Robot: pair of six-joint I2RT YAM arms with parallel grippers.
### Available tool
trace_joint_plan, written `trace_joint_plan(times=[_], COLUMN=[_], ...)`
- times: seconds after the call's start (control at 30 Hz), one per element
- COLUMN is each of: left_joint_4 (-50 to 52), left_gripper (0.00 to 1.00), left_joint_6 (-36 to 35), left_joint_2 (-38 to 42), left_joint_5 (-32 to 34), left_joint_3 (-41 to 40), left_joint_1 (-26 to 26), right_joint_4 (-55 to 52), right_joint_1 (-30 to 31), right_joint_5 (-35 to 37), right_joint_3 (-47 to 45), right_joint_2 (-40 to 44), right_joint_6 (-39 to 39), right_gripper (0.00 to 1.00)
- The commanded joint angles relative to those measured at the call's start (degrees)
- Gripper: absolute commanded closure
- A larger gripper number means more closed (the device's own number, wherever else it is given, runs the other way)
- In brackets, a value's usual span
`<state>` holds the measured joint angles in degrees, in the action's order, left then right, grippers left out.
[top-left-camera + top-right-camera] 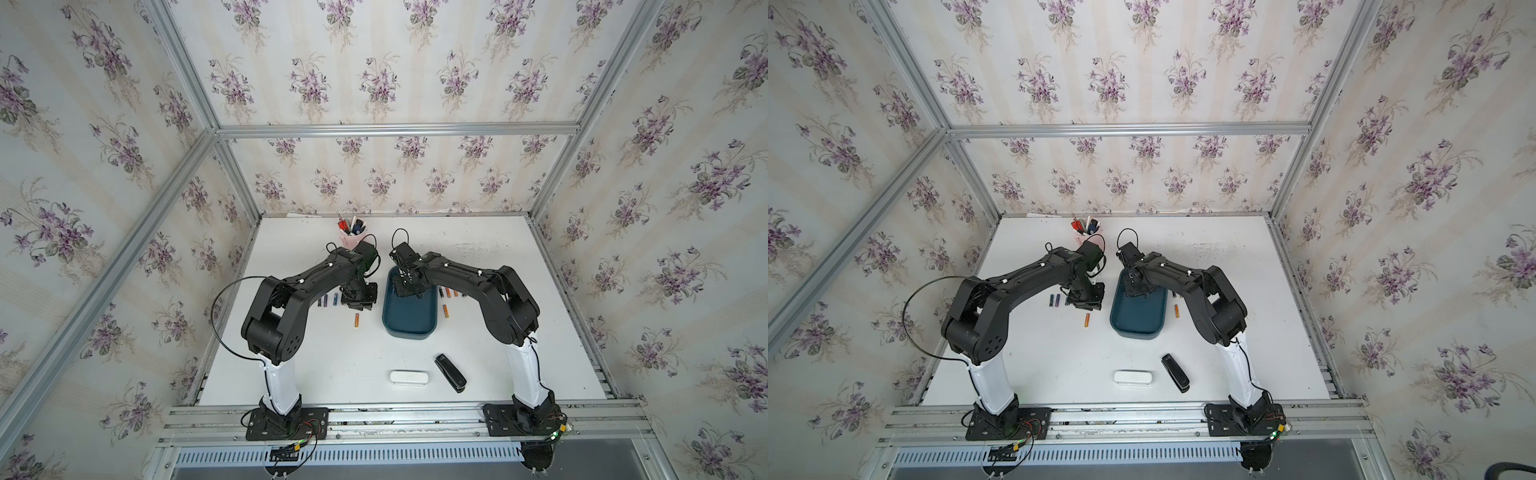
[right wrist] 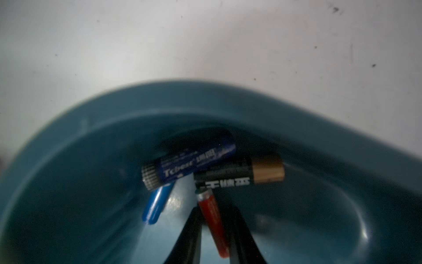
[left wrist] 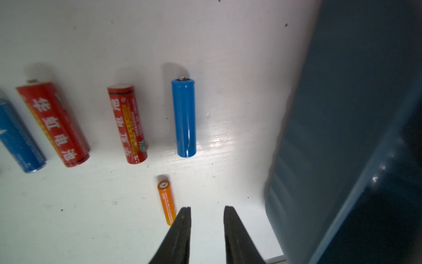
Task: Take the batteries out of the storage box
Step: Pick up the battery from the storage box, then place the battery at the center of the board.
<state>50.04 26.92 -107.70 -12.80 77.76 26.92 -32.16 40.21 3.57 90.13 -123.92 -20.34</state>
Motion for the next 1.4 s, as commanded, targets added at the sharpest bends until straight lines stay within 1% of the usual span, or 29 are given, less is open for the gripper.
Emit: trace_joint_plan(times=[0.0, 0.2, 0.37, 0.6, 0.87, 1.1, 1.2, 1.27, 1.37], left_joint_4=[1.55, 2.07, 2.92, 3.46, 3.70, 4.10, 4.43, 4.44, 4.40], left_gripper=[0.69, 0.69, 0.69, 0.69, 0.69, 0.69, 0.69, 0.69, 0.69], left_joint_6=[-0.68, -0.81, -1.34, -1.82, -2.04, -2.15, -2.29, -2.30, -2.28], left_joint_2=[0.19, 0.12, -0.40, -0.67, -0.56, -0.23, -0.19, -0.19, -0.32], left_joint_5=[1.02, 1.28, 1.54, 1.92, 2.07, 2.49, 2.59, 2.67, 2.69], left_joint_3=[0.40, 0.70, 2.10, 3.19, 3.63, 3.64, 3.88, 3.78, 3.82], left_joint_1=[-0.10, -0.04, -0.11, -0.27, -0.29, -0.37, -0.43, -0.46, -0.55], right_joint_4=[-3.97, -3.77, -3.76, -3.46, -4.33, -6.63, -7.45, -7.41, -6.55], right_joint_1=[-0.04, 0.06, -0.05, 0.01, -0.56, -5.23, -8.41, -12.07, -14.81], right_joint_5=[-1.16, -3.39, -4.43, -7.43, -8.16, -7.06, -6.31, -6.23, -6.54], right_joint_3=[-0.35, -0.86, -1.93, -4.99, -8.99, -12.30, -14.68, -17.00, -20.62], right_joint_2=[-1.49, -0.79, 1.77, 7.51, 15.81, 23.35, 26.75, 28.89, 30.69], right_joint_6=[1.79, 1.62, 0.77, -1.03, -1.99, -1.01, 0.15, 0.94, 1.85], right_gripper=[0.77, 0.83, 0.85, 0.85, 0.85, 0.85, 0.85, 0.85, 0.85])
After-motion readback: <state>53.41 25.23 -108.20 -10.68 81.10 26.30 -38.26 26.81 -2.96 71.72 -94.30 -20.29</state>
